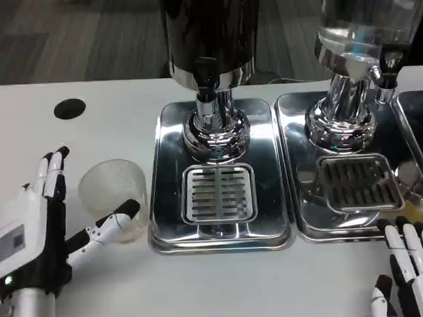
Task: Grasp the cup under the faucet to collect the drink, then remove the cup.
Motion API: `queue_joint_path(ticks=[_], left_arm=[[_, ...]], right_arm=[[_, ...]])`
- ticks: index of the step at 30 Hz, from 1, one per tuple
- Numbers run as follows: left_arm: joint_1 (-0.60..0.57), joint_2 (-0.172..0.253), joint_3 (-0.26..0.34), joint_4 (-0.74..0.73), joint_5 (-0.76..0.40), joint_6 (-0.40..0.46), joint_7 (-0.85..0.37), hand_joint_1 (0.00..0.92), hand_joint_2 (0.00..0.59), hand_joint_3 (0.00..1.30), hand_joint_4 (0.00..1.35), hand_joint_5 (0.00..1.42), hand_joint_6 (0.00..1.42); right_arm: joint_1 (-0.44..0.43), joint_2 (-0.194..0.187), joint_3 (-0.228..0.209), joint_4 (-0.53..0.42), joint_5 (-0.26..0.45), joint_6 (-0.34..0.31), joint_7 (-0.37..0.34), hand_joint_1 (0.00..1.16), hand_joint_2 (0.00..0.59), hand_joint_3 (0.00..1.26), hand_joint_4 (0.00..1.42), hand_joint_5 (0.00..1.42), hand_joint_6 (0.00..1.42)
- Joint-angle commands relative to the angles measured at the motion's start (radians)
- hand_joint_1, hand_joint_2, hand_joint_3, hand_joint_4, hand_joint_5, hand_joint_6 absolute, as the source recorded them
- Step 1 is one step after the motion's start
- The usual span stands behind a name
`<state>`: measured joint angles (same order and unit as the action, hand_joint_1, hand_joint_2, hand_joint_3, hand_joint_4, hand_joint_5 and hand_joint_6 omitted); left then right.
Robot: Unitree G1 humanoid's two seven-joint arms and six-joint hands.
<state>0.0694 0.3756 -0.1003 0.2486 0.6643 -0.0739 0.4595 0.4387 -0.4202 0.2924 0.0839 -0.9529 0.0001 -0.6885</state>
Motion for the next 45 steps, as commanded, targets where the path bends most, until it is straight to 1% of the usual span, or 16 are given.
queue_joint_path(ticks=[1,3,7,9,13,14,18,20,26,28,31,34,38,45], left_arm=[[-0.035,-0.005,-0.021,0.026,0.007,0.03,-0.022,0.126,0.039,0.09,0.0,0.21,0.19],[-0.052,-0.007,-0.031,0.036,0.014,0.048,-0.032,0.158,0.047,0.1,0.0,0.25,0.23],[-0.067,-0.007,-0.051,0.045,0.019,0.074,-0.045,0.187,0.048,0.11,0.01,0.3,0.29],[-0.071,-0.008,-0.054,0.051,0.017,0.078,-0.047,0.239,0.075,0.14,0.04,0.36,0.36],[-0.077,-0.008,-0.063,0.056,0.021,0.089,-0.05,0.329,0.095,0.21,0.15,0.47,0.5],[-0.078,-0.008,-0.066,0.055,0.024,0.093,-0.049,0.346,0.096,0.24,0.17,0.51,0.55],[-0.08,-0.011,-0.073,0.056,0.026,0.103,-0.04,0.378,0.112,0.35,0.3,0.69,0.85],[-0.08,-0.015,-0.073,0.061,0.02,0.1,-0.035,0.387,0.12,0.41,0.35,0.75,0.96],[-0.075,-0.026,-0.068,0.075,0.003,0.081,-0.006,0.39,0.142,0.49,0.46,0.87,1.12],[-0.073,-0.03,-0.066,0.081,-0.001,0.076,0.005,0.408,0.144,0.51,0.51,0.89,1.16],[-0.072,-0.034,-0.065,0.092,-0.009,0.065,0.016,0.429,0.149,0.55,0.56,0.91,1.18],[-0.069,-0.037,-0.063,0.097,-0.013,0.054,0.034,0.475,0.136,0.59,0.62,0.93,1.2],[-0.066,-0.04,-0.062,0.099,-0.016,0.038,0.057,0.505,0.124,0.63,0.65,0.93,1.22],[-0.063,-0.043,-0.064,0.083,-0.017,0.035,0.073,0.524,0.115,0.65,0.66,0.93,1.22]], right_arm=[[-0.004,-0.009,-0.004,0.001,0.005,-0.007,0.012,0.04,0.586,0.04,0.0,0.0,0.0],[-0.007,-0.008,-0.003,0.007,0.009,-0.009,0.012,0.04,0.586,0.04,0.0,0.0,0.0],[-0.011,-0.006,-0.004,0.018,0.017,-0.014,0.009,0.04,0.586,0.04,0.0,0.0,0.0],[-0.012,-0.005,-0.005,0.023,0.023,-0.016,0.008,0.04,0.586,0.04,0.0,0.0,0.0],[-0.015,-0.005,-0.005,0.035,0.032,-0.022,0.005,0.04,0.586,0.04,0.0,0.0,0.0],[-0.015,-0.005,-0.005,0.038,0.034,-0.023,0.004,0.04,0.586,0.04,0.0,0.0,0.0],[-0.015,-0.006,-0.007,0.045,0.044,-0.029,0.003,0.04,0.586,0.05,0.0,0.0,0.0],[-0.015,-0.007,-0.009,0.046,0.048,-0.031,0.004,0.03,0.584,0.05,0.0,0.0,0.0],[-0.015,-0.009,-0.011,0.049,0.055,-0.034,0.008,0.02,0.582,0.06,0.0,0.0,0.0],[-0.016,-0.009,-0.011,0.051,0.057,-0.036,0.009,0.02,0.581,0.06,0.0,0.0,0.0],[-0.019,-0.008,-0.009,0.055,0.059,-0.037,0.012,0.02,0.581,0.06,0.0,0.0,0.0],[-0.021,-0.007,-0.009,0.056,0.06,-0.038,0.014,0.02,0.581,0.06,0.0,0.0,0.0],[-0.023,-0.006,-0.009,0.058,0.063,-0.039,0.016,0.01,0.58,0.06,0.0,0.0,0.0],[-0.022,-0.008,-0.01,0.061,0.071,-0.042,0.018,0.01,0.58,0.06,0.0,0.0,0.0]])
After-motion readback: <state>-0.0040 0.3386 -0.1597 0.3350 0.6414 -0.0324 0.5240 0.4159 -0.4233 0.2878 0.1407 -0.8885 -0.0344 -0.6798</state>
